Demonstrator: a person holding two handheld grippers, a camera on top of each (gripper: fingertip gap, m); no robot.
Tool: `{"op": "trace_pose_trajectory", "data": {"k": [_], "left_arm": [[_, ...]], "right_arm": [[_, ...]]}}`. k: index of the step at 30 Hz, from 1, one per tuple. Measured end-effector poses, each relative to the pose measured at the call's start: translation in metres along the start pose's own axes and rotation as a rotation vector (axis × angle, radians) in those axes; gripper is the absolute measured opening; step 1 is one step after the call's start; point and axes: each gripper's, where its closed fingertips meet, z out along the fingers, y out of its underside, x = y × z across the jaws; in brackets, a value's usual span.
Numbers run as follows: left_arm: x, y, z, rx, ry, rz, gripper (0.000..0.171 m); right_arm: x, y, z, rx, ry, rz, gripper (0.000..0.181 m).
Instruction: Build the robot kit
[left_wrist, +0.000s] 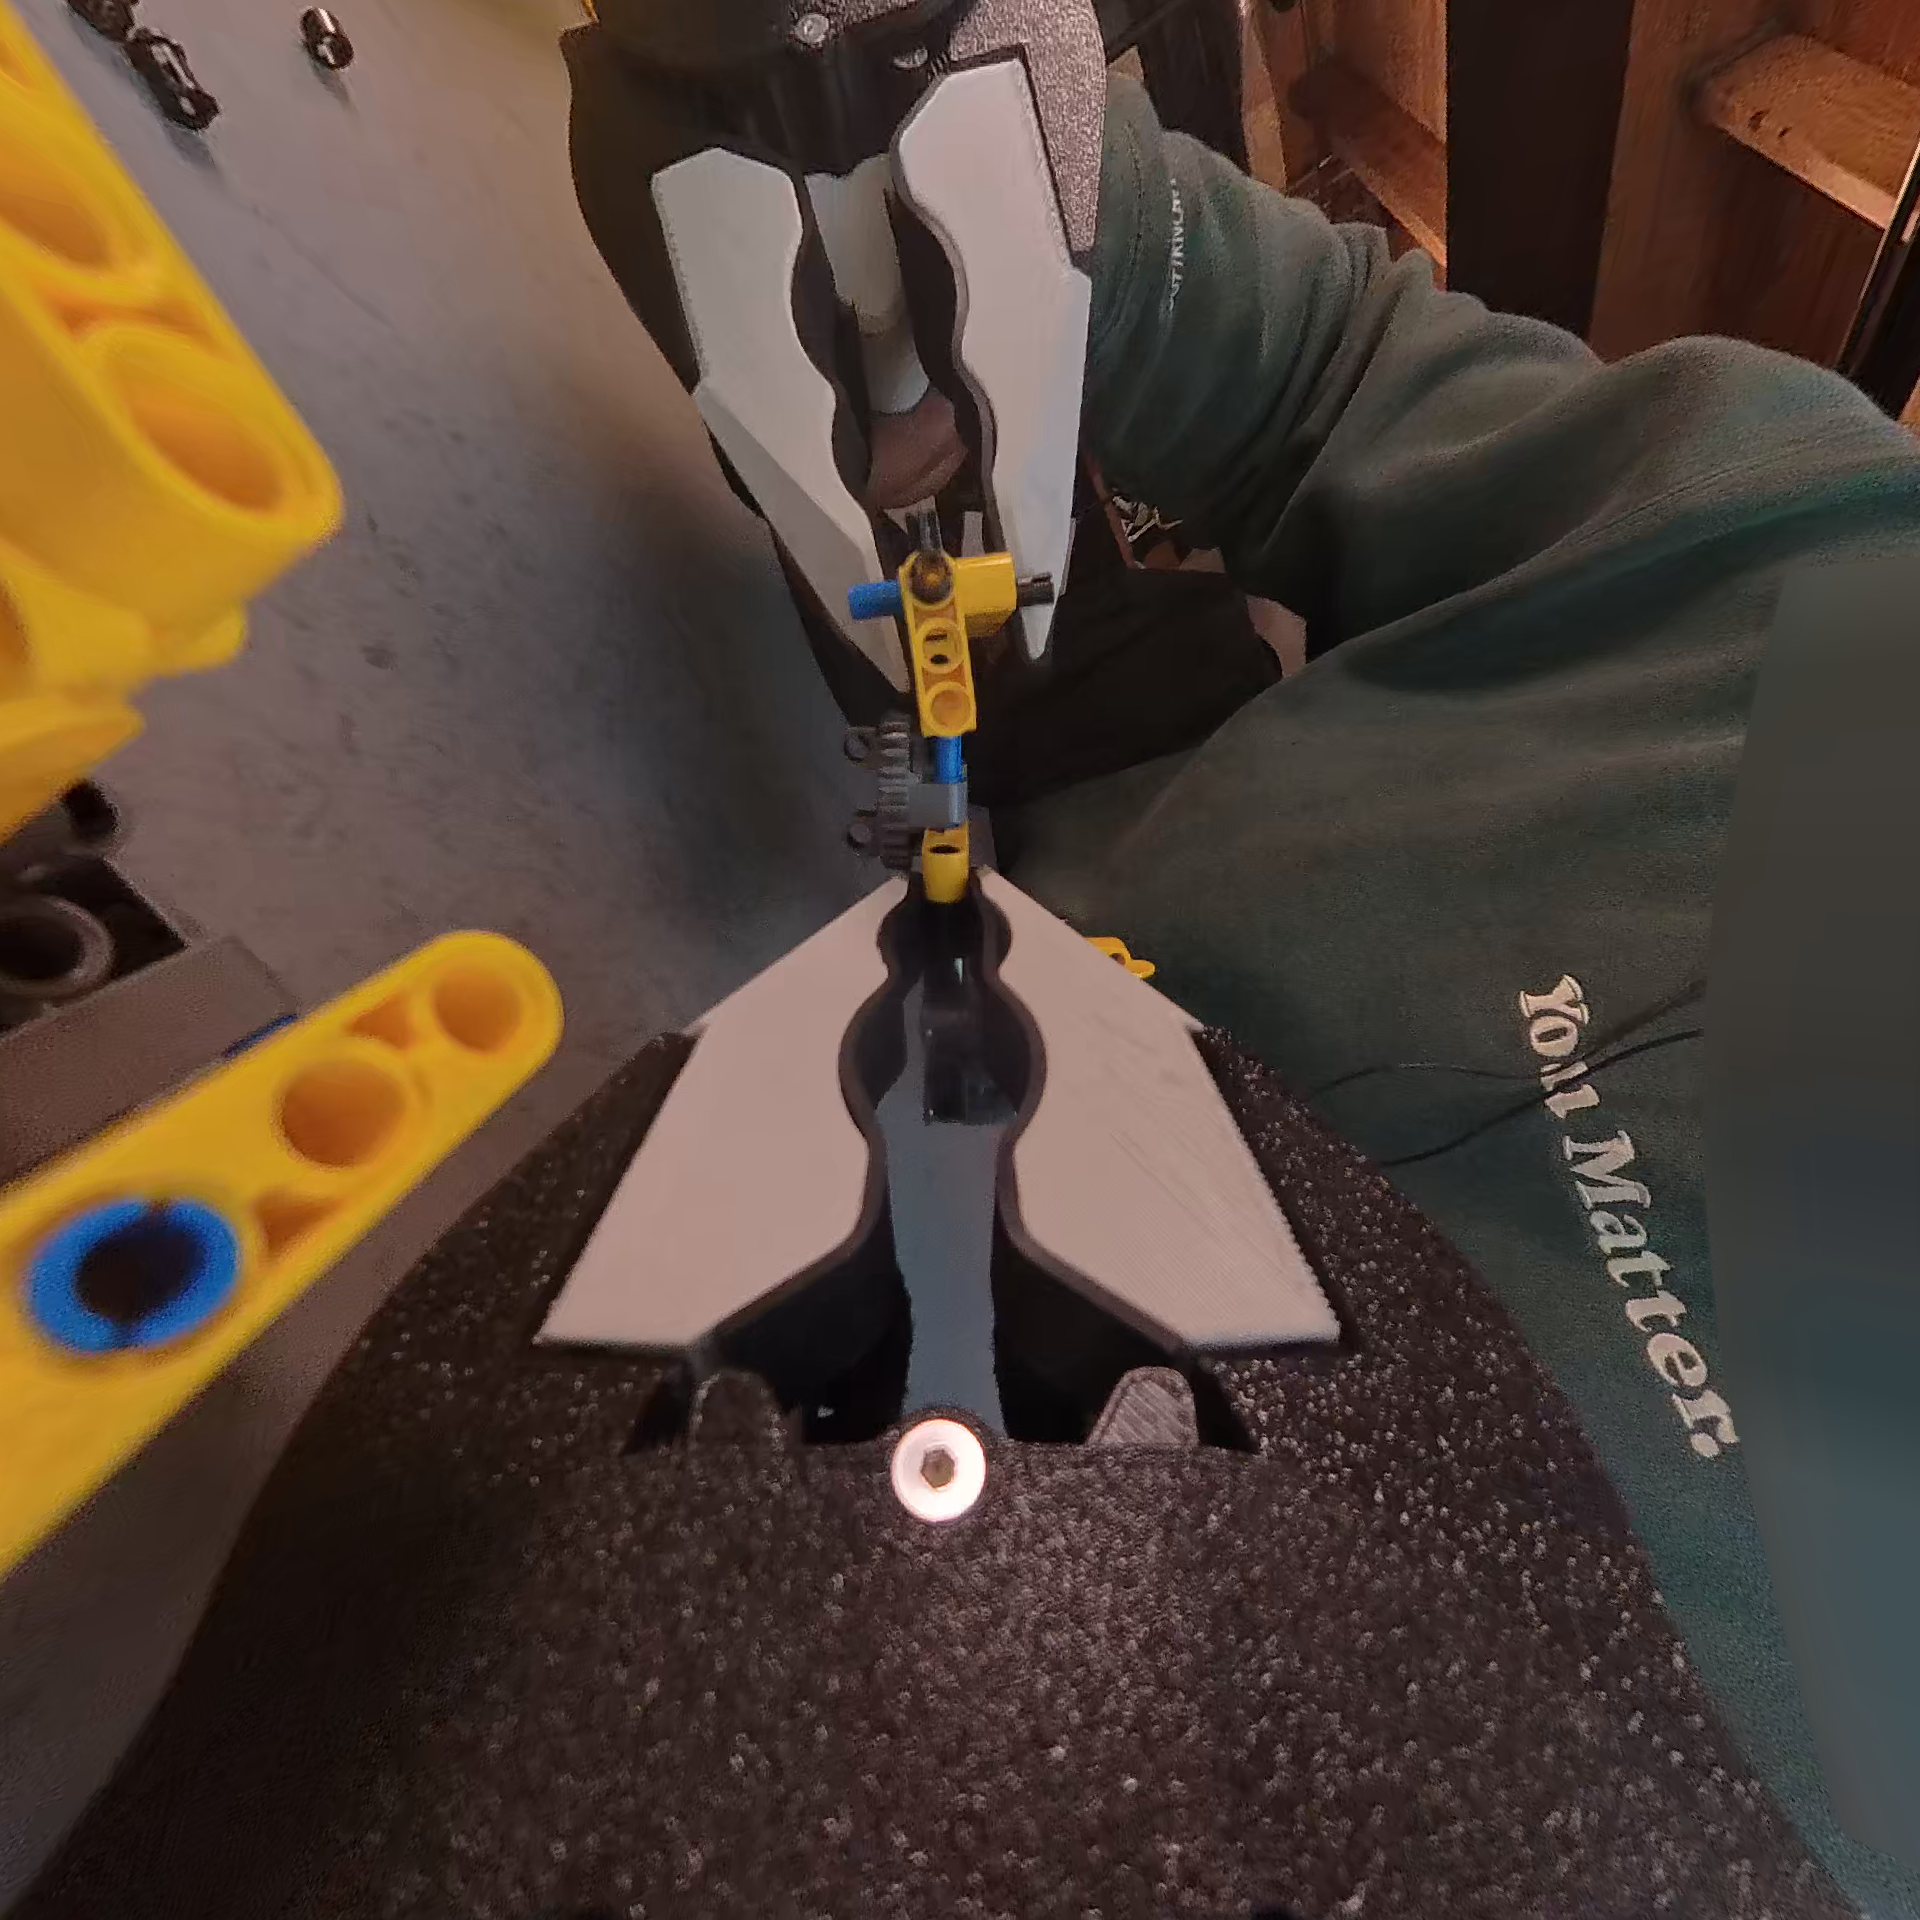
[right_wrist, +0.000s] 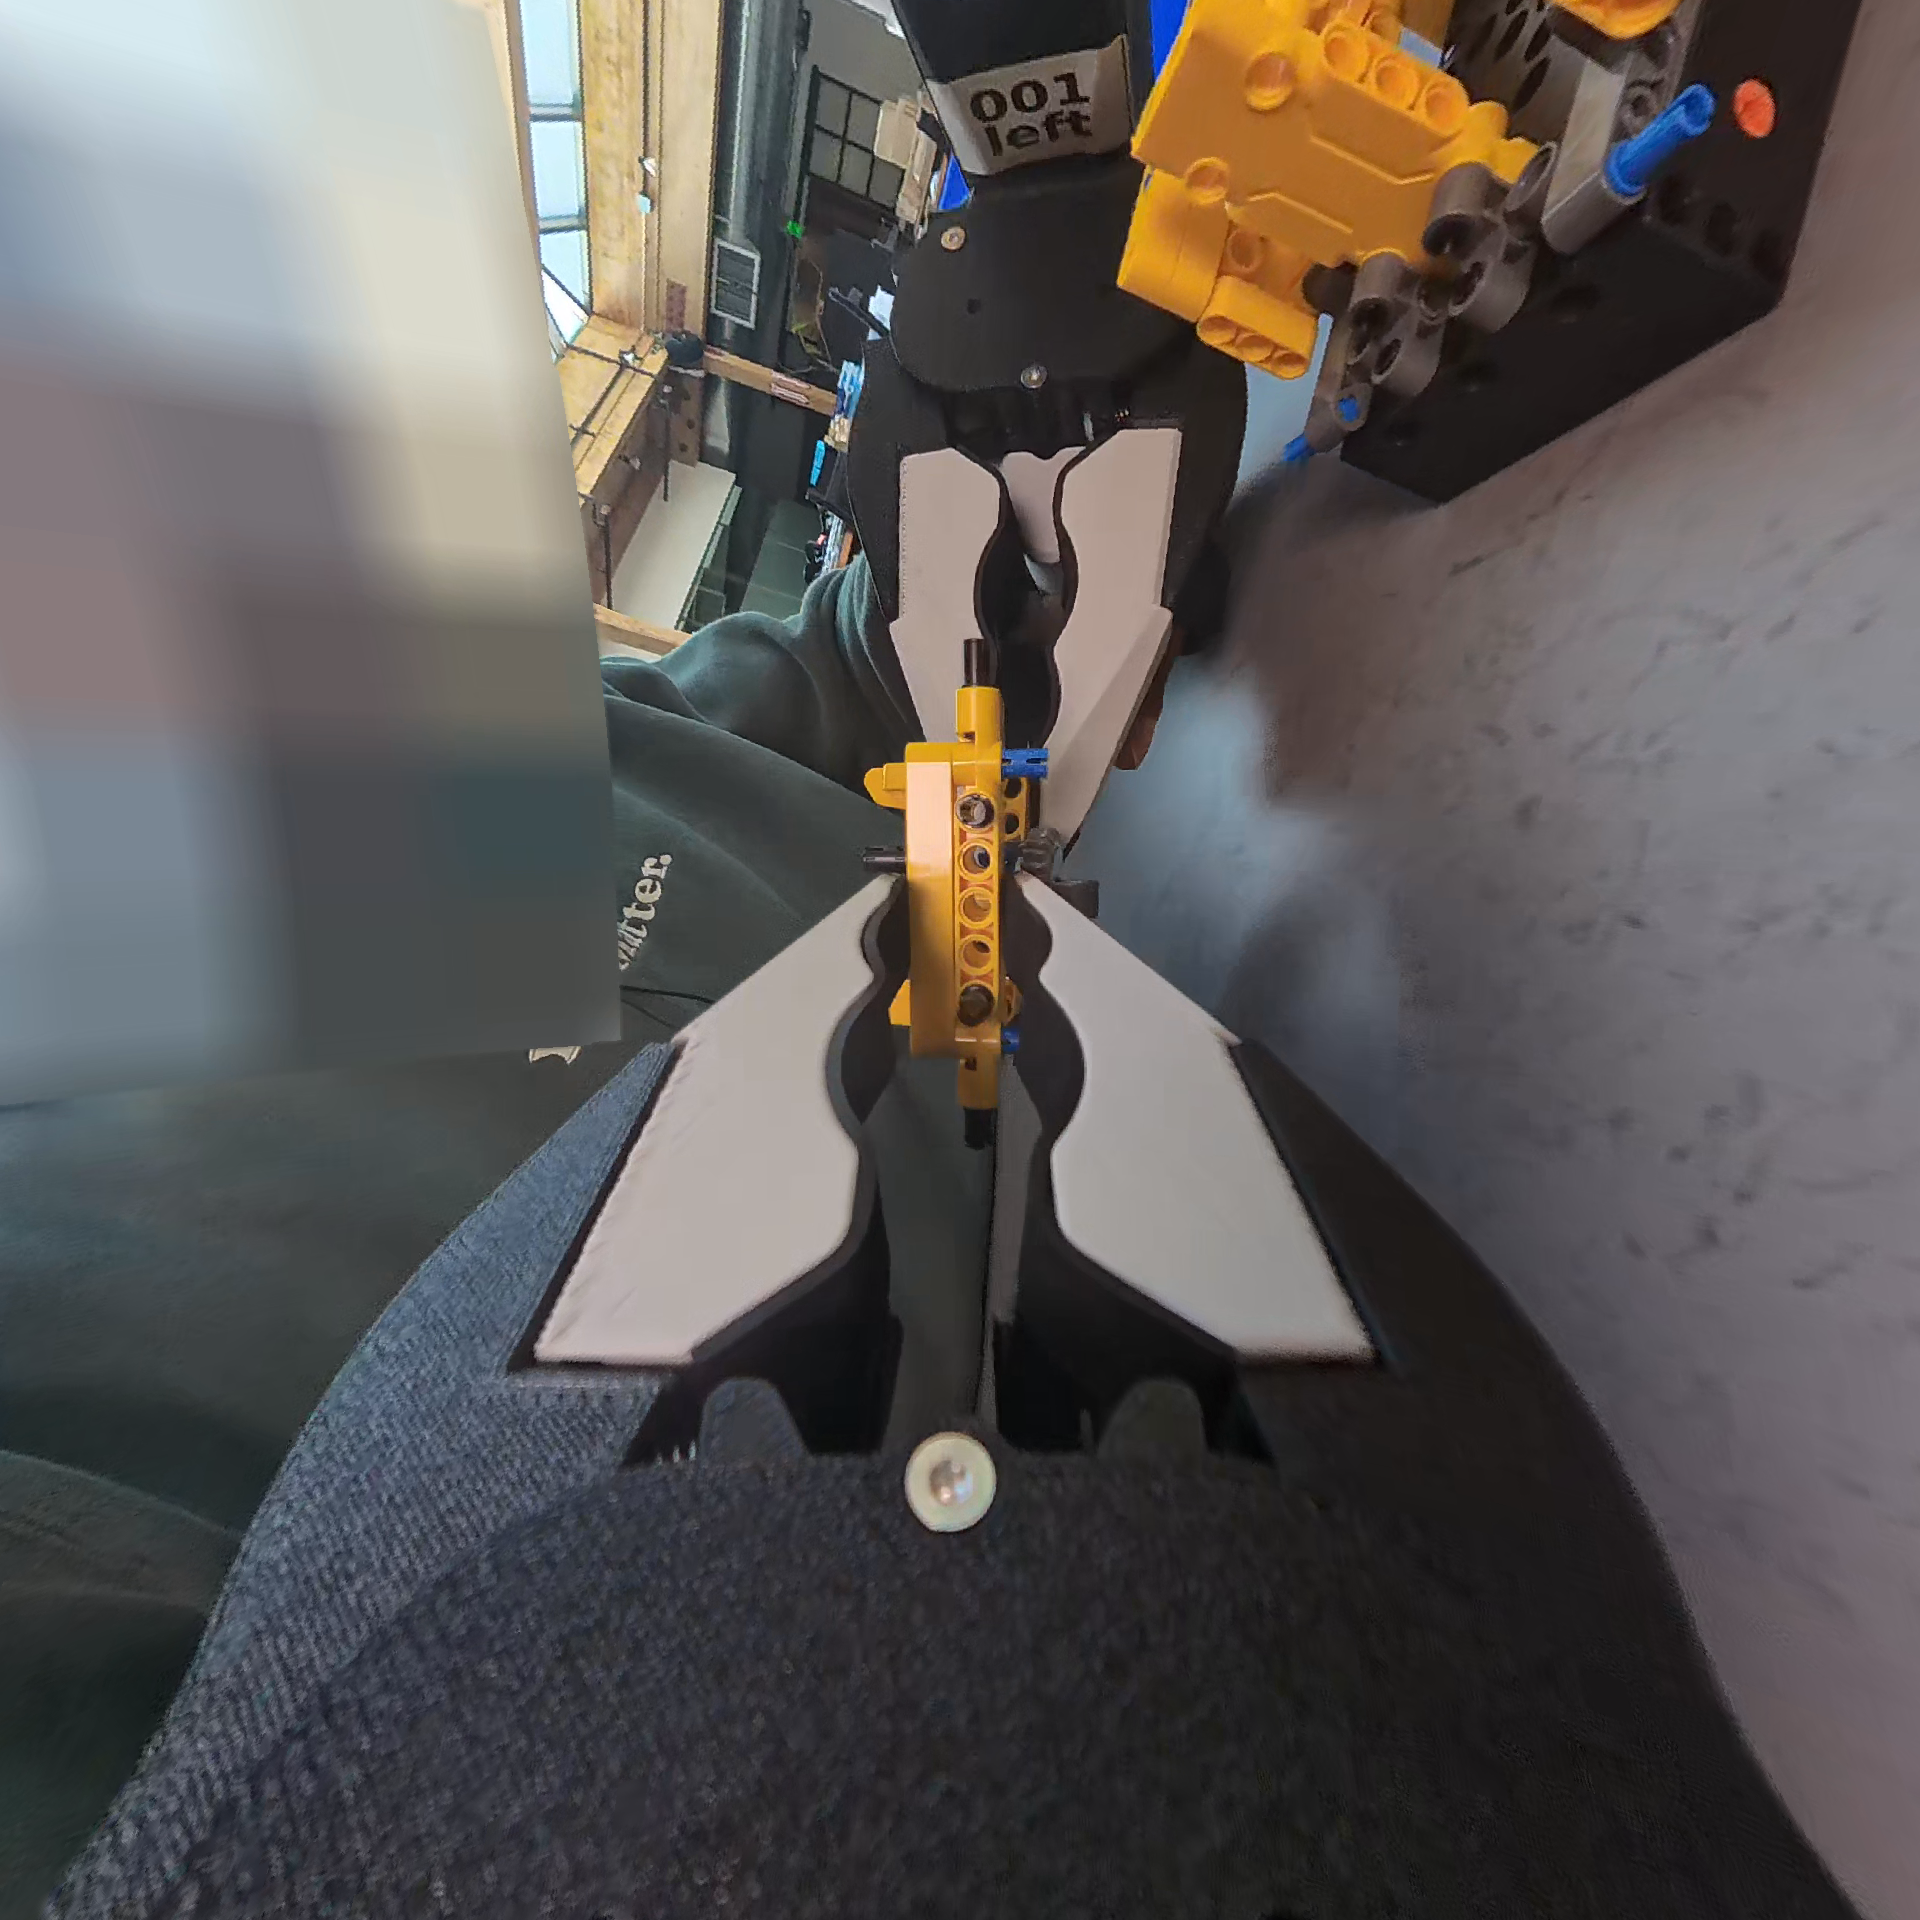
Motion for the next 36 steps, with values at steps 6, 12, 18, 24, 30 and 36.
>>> {"op": "trace_pose_trajectory", "data": {"k": [6,12,18,24,30,36], "left_arm": [[-0.013,0.008,0.003,-0.038,-0.065,0.005,0.005],[-0.021,0.01,0.004,-0.048,-0.119,0.016,0.005],[-0.022,0.011,0.004,-0.051,-0.13,0.02,0.005],[-0.024,0.012,0.006,-0.063,-0.16,0.047,0.005],[-0.024,0.015,0.007,-0.078,-0.179,0.08,0.005],[-0.025,0.015,0.007,-0.076,-0.184,0.08,0.004]], "right_arm": [[0.016,0.007,0.002,-0.063,0.059,0.002,0.016],[0.022,0.01,0.002,-0.12,0.106,-0.065,0.015],[0.023,0.012,0.003,-0.169,0.135,-0.141,0.016],[0.026,0.014,0.003,-0.204,0.155,-0.151,0.016],[0.026,0.016,0.004,-0.245,0.151,-0.158,0.015],[0.028,0.016,0.005,-0.268,0.157,-0.153,0.015]]}}
